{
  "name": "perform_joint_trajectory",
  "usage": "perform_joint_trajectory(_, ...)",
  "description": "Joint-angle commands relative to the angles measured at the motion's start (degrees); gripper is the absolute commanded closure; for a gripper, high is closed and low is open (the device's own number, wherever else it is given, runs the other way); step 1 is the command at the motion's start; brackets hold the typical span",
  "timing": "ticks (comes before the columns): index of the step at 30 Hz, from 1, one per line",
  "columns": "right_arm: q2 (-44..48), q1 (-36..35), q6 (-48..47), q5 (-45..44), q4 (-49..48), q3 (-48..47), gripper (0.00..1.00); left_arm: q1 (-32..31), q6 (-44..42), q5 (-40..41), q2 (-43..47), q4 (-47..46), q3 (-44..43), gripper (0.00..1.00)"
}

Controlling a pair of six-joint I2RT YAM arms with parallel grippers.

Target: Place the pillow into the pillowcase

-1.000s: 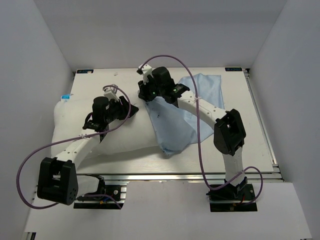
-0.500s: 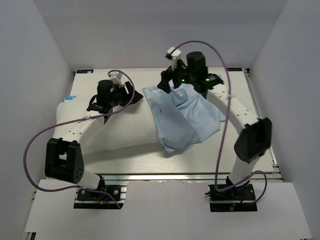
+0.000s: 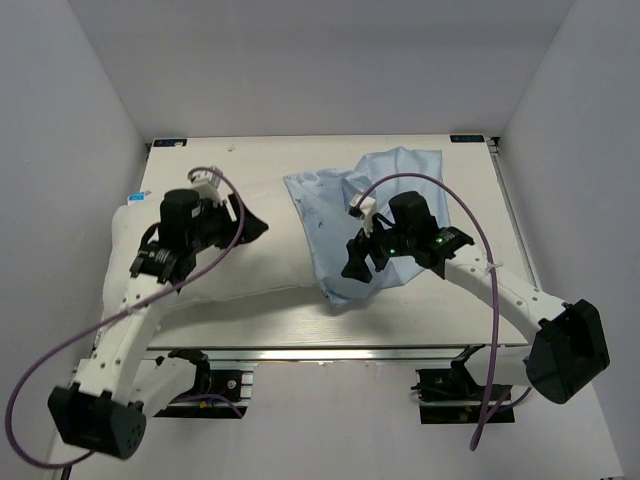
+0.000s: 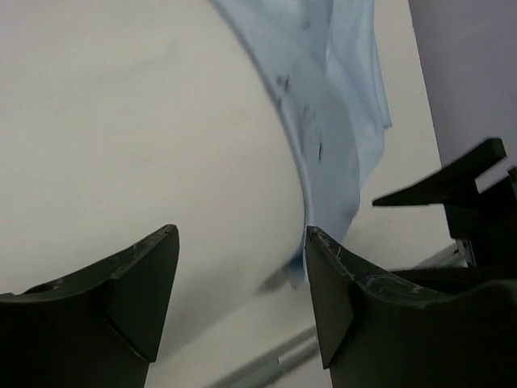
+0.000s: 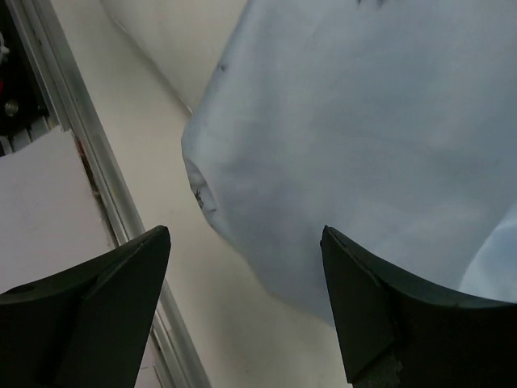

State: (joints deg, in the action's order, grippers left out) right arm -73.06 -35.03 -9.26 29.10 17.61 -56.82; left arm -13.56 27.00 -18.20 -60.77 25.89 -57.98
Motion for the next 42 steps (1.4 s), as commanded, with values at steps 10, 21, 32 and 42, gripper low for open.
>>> perform_joint_trajectory(10, -4.4, -9.3, 10.6, -8.1, -7.8, -0.8, 0.2, -0.3, 3.2, 5.0, 19.2, 22.1, 12.4, 0.26)
perform_joint_trajectory(21, -6.7, -10.5, 16.2, -13.4, -9.0, -2.9, 0.15, -2.3, 0.1, 15.2, 15.5, 22.7, 10.7, 0.16)
perform_joint_trajectory(32, -11.6, -15.1, 16.6, -21.4, -9.7, -6.6, 0.23, -9.4, 5.7, 27.6, 2.1, 20.1, 9.8, 0.21)
perform_joint_trajectory(42, -15.6, -15.5, 16.7, -33.8, -10.1, -7.8, 0.65, -9.5, 7.6, 30.7, 2.5, 11.8, 13.8, 0.76)
